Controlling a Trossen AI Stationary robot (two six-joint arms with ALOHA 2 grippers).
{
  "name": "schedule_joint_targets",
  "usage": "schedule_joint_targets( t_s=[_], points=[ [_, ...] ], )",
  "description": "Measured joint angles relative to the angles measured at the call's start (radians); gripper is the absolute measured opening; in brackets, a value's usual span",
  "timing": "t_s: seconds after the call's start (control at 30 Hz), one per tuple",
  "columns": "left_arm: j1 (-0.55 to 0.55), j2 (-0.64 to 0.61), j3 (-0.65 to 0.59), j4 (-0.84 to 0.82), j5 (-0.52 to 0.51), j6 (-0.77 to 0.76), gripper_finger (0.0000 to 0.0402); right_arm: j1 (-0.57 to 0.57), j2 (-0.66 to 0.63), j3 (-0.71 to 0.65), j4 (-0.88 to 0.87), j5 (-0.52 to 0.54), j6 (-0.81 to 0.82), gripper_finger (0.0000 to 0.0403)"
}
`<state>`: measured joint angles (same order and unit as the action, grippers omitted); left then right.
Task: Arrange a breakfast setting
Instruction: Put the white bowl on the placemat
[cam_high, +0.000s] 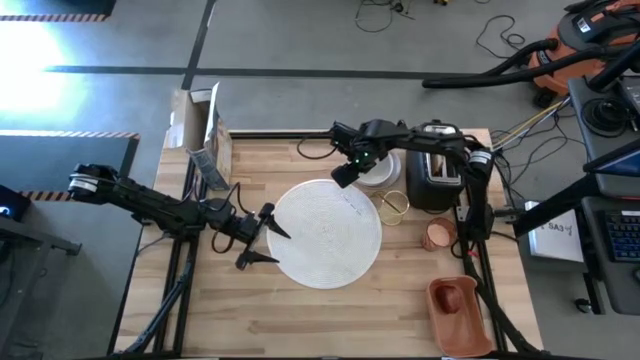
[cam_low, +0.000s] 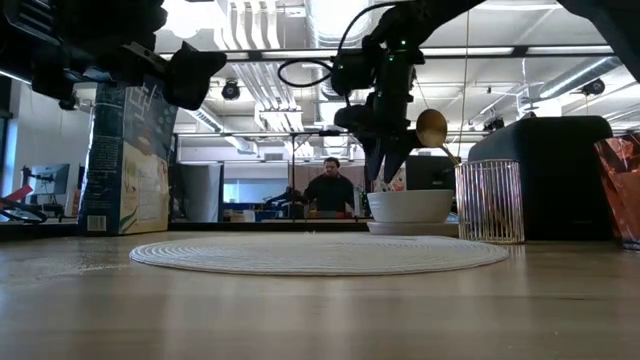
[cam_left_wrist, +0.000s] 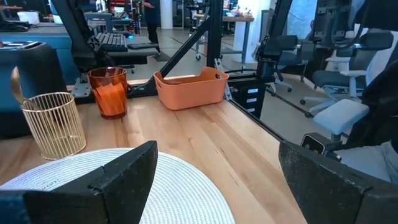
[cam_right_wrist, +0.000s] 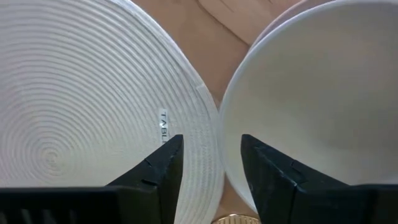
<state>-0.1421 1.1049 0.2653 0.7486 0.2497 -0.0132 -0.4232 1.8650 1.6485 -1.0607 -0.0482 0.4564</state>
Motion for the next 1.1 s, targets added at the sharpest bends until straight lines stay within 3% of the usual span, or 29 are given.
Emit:
schedule_joint_targets(
  t_s=[0.67, 1.1],
  points=[
    [0.000, 0.000, 0.000, -0.009, 0.031, 0.000, 0.0317, 0.013, 0.062, -0.003, -0.004, 0.054, -0.012, 0.0140],
    [0.000, 0.000, 0.000, -0.012, 0.031, 0.000, 0.0317, 0.013, 0.094, -0.003, -0.005, 0.075, -0.064, 0.0090]
  ],
)
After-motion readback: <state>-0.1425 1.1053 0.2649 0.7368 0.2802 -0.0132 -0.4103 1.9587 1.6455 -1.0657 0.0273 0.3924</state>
